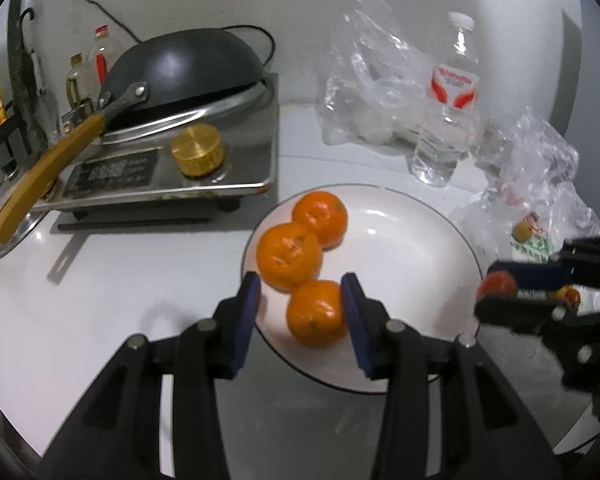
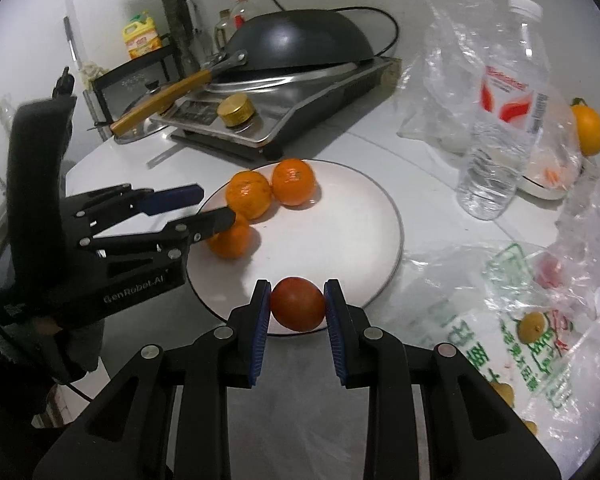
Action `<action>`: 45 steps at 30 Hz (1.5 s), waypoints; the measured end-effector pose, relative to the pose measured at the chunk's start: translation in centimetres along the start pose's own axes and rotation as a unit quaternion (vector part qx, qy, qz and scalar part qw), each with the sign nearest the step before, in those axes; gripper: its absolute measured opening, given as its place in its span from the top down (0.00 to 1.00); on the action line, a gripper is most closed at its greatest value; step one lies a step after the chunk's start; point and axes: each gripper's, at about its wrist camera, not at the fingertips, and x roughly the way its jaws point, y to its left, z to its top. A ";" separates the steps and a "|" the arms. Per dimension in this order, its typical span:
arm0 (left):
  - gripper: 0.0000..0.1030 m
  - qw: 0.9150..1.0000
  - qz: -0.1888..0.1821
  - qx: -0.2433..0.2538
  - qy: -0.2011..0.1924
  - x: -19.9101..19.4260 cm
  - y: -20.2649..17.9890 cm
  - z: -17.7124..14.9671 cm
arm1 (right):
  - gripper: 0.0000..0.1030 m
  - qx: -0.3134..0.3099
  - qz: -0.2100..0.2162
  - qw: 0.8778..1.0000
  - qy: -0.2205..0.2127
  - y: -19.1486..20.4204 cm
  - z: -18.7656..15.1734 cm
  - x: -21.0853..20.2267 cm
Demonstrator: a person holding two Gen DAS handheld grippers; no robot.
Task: Organize fruits
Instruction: 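Release the orange onto the plate with the left tool while the right tool holds the tomato above it, then lower the red tomato onto the plate and open the right tool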
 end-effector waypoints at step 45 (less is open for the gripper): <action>0.48 0.999 0.040 0.006 -0.004 -3.6 1.2 -2.8 | 0.71 -0.015 0.011 1.000 0.004 2.8 1.2 1.3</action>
